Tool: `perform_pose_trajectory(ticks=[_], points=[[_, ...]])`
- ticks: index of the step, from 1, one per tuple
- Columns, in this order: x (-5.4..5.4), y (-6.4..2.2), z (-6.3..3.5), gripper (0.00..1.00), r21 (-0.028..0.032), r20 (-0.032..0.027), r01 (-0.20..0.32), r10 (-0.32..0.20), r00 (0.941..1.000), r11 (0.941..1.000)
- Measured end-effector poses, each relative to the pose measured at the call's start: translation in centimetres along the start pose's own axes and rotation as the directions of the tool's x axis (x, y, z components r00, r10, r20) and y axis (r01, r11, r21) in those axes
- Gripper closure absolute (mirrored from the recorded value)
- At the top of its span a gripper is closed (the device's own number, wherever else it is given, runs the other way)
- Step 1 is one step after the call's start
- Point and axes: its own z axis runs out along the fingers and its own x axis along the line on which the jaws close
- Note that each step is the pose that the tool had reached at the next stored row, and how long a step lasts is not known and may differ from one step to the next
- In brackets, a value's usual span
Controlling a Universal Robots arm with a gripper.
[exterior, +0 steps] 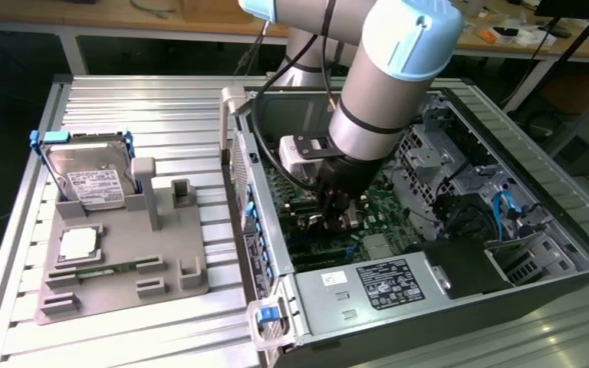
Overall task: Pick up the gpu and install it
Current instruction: 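Insert the gpu into the slot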
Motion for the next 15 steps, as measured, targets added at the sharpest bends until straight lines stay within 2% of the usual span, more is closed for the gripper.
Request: perform_pose_trajectory(ticks=[15], points=[[0.01, 0.00, 0.05, 0.73, -0.0002, -0.0003, 0.000, 0.000, 1.0000, 1.0000]])
